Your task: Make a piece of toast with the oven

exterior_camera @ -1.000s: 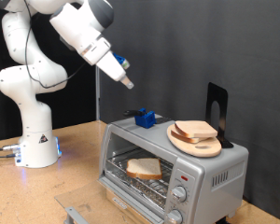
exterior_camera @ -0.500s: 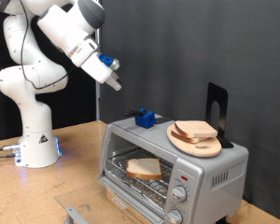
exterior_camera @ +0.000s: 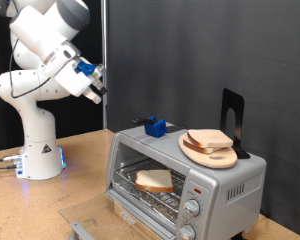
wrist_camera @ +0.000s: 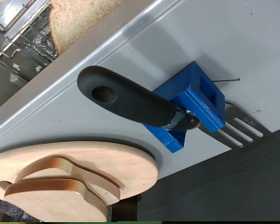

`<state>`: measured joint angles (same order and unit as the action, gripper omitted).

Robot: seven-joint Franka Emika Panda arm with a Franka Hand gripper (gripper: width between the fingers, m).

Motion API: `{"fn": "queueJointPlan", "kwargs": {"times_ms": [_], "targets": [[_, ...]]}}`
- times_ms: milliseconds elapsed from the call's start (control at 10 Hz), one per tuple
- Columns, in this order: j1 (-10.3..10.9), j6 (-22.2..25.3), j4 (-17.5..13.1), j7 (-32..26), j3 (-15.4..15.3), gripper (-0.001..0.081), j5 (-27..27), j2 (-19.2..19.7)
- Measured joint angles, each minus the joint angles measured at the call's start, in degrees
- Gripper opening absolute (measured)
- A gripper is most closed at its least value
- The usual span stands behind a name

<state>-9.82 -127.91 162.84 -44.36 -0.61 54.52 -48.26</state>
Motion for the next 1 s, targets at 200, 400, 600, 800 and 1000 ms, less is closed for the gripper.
{"fn": "queueJointPlan", "kwargs": {"times_ms": [200, 400, 600, 800, 1000], "targets": [[-0.01, -0.02, -0.55, 1.07, -0.43, 0.0808, 0.01, 0.48], [-2.28, 5.26, -1.50, 9.92, 0.67, 0.0808, -2.92, 2.95], [-6.21, 12.30, -4.37, 17.75, 1.66, 0.0808, -8.20, 9.00], [-5.99, 14.86, -4.39, 17.55, 1.96, 0.0808, -7.52, 8.57], [-7.09, 19.68, -4.88, 25.56, 4.47, 0.0808, -6.11, 9.45]]}}
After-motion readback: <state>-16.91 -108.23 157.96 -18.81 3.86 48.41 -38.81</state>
